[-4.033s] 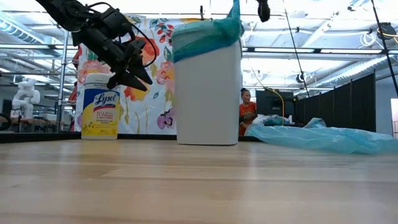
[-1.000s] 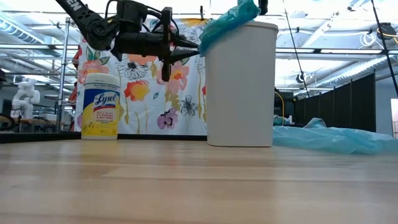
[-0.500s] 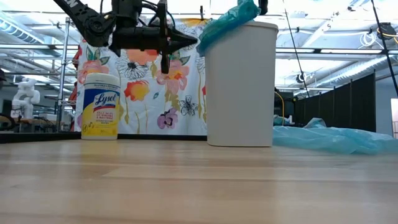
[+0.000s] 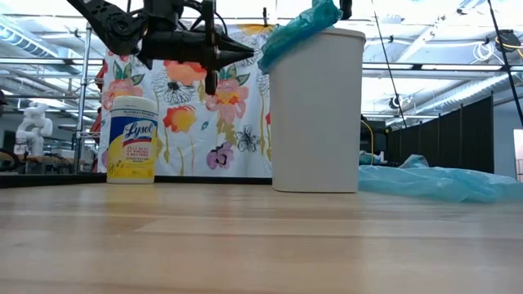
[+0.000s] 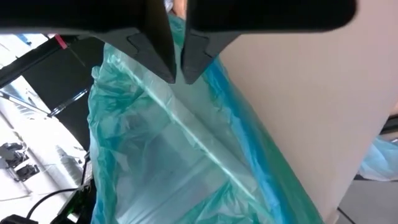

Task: Place trash/remove bag and relplace
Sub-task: Remove the trash bag from the trash bin

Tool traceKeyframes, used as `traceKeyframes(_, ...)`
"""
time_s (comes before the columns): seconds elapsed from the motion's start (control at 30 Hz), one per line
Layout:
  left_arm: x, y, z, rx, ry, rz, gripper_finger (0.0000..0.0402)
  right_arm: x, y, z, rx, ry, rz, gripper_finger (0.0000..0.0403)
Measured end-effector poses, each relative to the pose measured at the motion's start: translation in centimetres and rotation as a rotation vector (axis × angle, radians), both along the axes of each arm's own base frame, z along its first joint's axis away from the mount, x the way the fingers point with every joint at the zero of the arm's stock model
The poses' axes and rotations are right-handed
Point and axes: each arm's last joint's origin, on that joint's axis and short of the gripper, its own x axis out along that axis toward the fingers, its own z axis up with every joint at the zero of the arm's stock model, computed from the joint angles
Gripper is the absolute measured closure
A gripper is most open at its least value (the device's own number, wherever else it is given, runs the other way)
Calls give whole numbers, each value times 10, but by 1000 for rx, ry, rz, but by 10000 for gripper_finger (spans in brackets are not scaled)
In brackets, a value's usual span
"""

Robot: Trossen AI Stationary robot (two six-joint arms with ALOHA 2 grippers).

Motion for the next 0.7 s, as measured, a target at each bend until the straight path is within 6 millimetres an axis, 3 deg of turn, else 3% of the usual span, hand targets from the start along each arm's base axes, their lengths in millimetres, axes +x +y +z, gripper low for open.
traceKeyframes(0.33, -1, 3, -1, -10, 9, 19, 288, 0, 0, 0, -5, 1, 0, 403)
traceKeyframes(0.7, -2, 6, -4, -18, 36, 125, 281, 0, 0, 0, 1, 0, 0, 403)
